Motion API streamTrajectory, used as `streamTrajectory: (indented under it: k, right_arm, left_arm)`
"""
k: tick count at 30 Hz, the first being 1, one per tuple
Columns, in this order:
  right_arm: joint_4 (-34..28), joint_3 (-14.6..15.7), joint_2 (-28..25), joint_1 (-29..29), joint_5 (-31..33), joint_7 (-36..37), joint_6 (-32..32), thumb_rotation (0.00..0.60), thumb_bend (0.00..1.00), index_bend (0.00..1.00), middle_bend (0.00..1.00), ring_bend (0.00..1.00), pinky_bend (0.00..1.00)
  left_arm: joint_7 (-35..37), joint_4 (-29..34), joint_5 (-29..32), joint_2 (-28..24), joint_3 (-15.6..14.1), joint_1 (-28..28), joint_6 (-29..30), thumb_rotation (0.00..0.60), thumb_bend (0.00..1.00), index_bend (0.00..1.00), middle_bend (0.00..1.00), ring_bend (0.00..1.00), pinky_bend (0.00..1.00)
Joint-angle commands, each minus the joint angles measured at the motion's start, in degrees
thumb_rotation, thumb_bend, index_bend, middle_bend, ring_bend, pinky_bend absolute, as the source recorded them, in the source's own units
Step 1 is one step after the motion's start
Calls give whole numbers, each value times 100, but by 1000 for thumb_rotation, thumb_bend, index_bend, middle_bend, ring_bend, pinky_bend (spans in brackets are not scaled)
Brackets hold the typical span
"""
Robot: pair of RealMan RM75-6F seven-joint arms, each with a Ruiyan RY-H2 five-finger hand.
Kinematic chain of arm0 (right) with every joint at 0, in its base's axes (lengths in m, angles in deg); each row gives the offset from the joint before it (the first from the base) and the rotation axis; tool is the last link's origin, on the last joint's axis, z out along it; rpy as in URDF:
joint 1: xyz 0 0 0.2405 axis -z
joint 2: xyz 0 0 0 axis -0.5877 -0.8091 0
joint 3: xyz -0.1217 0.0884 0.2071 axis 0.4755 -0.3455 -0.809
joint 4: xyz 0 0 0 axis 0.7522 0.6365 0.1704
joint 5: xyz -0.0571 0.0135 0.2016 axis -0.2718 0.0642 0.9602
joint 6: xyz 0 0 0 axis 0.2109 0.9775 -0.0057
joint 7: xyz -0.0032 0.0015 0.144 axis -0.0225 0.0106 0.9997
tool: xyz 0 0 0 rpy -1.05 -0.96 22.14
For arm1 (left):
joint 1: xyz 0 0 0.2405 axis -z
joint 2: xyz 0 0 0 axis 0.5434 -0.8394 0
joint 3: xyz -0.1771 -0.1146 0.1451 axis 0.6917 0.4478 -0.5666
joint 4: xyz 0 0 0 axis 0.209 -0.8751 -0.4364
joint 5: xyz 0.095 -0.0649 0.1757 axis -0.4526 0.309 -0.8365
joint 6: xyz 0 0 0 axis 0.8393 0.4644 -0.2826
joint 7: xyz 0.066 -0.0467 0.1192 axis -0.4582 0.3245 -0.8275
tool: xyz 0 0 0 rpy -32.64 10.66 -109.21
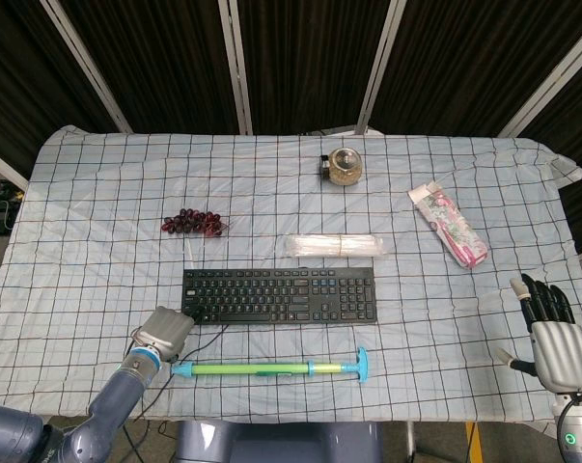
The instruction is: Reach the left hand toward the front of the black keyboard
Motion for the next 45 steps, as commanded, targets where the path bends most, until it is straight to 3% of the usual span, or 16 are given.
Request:
streamTrajectory:
  k: [1, 30, 45]
  right_arm:
    - [-6, 0, 0, 1, 5, 3, -1, 600, 73, 21, 0, 0, 0]
    - [-17, 7, 6, 1, -15, -9, 7, 600, 74, 22, 0, 0, 0]
    - [-23, 12, 4, -6, -3, -15, -20, 600, 73, 21, 0, 0, 0]
  left_arm:
    - [38, -21, 50, 23, -26, 54, 28, 600, 542, 0, 883, 744, 499]
    - [398, -247, 381, 183, -351, 513, -25, 600, 541, 0, 883, 744, 499]
    - [643, -219, -16, 185, -465, 534, 223, 600, 541, 0, 878, 739, 498]
